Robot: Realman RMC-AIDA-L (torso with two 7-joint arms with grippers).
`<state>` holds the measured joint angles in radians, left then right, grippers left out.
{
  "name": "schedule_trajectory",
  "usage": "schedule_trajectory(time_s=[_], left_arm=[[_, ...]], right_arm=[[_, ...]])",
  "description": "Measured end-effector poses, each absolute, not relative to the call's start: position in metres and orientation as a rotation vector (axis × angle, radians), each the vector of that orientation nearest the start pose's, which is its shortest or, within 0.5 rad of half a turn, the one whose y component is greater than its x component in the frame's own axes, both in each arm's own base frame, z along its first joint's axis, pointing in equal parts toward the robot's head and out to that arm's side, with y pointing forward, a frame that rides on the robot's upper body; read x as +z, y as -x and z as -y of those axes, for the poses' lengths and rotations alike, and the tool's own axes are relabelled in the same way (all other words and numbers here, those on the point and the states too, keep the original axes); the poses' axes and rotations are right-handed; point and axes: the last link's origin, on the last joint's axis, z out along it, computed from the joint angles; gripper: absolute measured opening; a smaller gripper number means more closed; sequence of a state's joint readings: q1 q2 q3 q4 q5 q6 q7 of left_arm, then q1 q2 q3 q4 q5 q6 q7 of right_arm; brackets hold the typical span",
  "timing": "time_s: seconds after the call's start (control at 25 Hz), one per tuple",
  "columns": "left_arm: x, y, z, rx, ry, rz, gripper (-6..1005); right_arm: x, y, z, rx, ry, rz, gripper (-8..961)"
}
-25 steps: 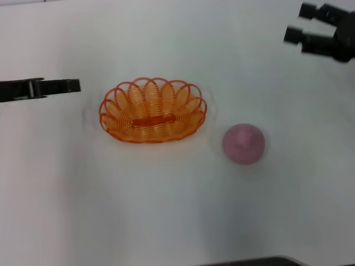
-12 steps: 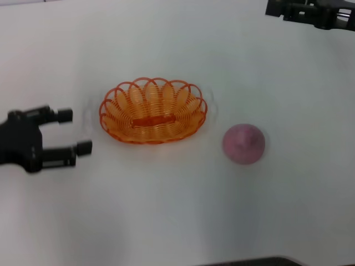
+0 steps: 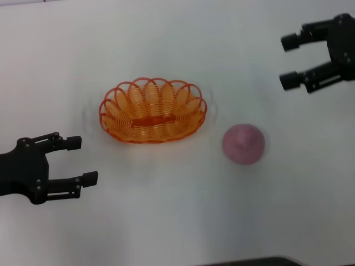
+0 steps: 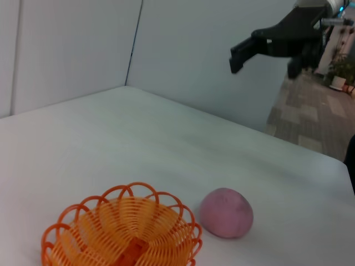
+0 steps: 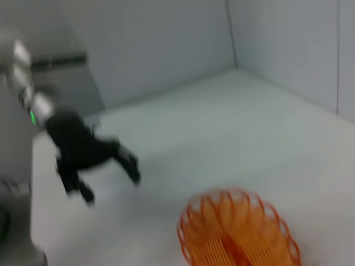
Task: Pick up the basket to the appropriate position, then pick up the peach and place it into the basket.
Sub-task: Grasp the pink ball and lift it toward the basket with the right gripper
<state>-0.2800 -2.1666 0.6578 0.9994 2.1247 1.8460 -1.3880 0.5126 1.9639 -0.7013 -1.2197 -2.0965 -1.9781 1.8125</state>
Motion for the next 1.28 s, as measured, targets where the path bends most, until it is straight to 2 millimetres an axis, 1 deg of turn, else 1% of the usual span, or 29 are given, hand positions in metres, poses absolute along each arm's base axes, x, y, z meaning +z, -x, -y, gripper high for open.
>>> schedule_trajectory(time_s=[0.12,0.24,0.44,0.52,0.56,0.72,1.0,1.12,1.28], left_arm=[[0.021,0.289,-0.247,-0.622,2.821,0.624,859],[0.021,0.289,-0.247,-0.642,2.811,0.637,860],[0.021,0.286,-0.249,-0.658,2.815,0.649,860],[0.02,0.285,-0.25,-0.662,2.814,0.649,860],[0.02,0.285,-0.25,-0.665,2.814,0.651,860],[0.02,0.283,-0.252,-0.688,2.807,0.658,860],[0.017,0.283,-0.253,-0.71,2.806,0.674,859],[0.016,0.283,-0.253,-0.711,2.805,0.675,858],[0.016,0.283,-0.253,-0.711,2.804,0.675,854]], right_arm=[[0.114,-0.224,-0.316,0.151,2.923,-0.585,945],[0.102,-0.227,-0.319,-0.011,2.949,-0.641,945],[0.071,-0.233,-0.322,-0.136,2.976,-0.647,944],[0.054,-0.237,-0.323,-0.22,2.969,-0.627,944],[0.054,-0.237,-0.323,-0.22,2.969,-0.627,944],[0.036,-0.242,-0.326,-0.269,2.98,-0.635,944],[0.012,-0.248,-0.334,-0.261,2.982,-0.671,944],[0.001,-0.248,-0.336,-0.281,3.013,-0.69,940],[-0.005,-0.247,-0.337,-0.291,3.037,-0.668,924]])
